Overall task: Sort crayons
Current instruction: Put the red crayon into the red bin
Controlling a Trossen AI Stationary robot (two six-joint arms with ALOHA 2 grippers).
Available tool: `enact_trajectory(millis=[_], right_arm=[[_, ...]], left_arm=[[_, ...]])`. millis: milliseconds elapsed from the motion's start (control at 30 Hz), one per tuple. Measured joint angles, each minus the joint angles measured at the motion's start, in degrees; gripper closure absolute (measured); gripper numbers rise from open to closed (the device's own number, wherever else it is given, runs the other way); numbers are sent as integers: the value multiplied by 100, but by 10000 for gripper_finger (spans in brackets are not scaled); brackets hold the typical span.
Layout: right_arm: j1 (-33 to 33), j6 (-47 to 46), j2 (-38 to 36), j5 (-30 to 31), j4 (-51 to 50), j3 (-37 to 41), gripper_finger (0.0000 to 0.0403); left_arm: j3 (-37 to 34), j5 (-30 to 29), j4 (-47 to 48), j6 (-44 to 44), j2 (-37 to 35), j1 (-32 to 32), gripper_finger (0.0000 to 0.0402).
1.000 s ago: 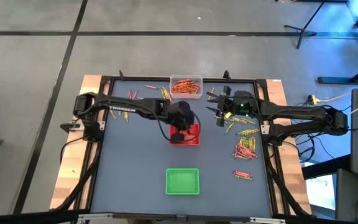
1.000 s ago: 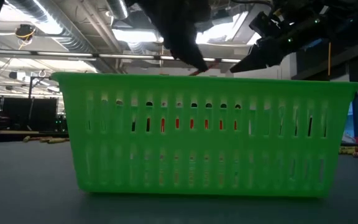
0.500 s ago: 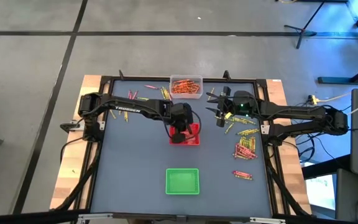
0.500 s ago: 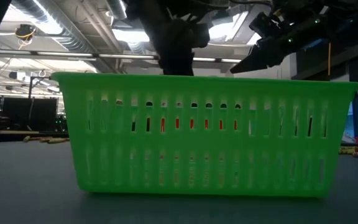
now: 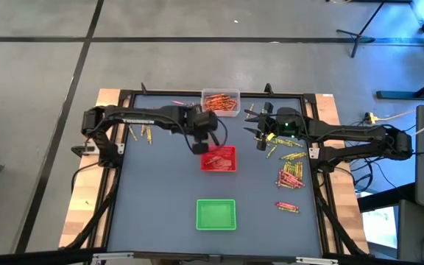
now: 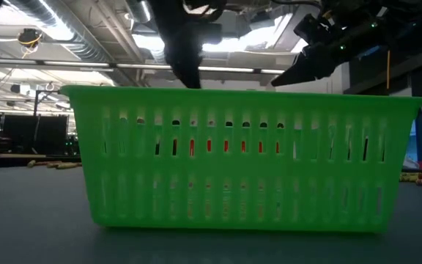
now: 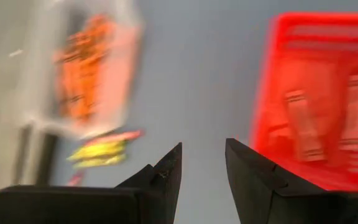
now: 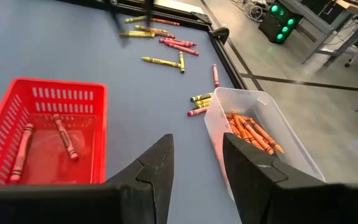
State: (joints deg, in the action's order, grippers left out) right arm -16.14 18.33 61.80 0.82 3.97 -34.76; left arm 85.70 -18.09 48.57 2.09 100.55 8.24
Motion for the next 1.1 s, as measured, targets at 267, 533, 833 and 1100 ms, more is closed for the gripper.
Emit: enact_trajectory(millis=[267,533,833,1100], right_arm=[[1,0,0,-2,7,0,265],[0,0,0,0,4,0,265],[0,0,0,0,35,0,265],[2,2,0,0,70,0,265]], left_arm=[[-25,-688,1008,11,-122,967,294],[-348,-552,1055,200,-120,2054,294],[-1150,-278,963,722,-117,2969,294],[-1348,-231,753,764,-117,3218,294]])
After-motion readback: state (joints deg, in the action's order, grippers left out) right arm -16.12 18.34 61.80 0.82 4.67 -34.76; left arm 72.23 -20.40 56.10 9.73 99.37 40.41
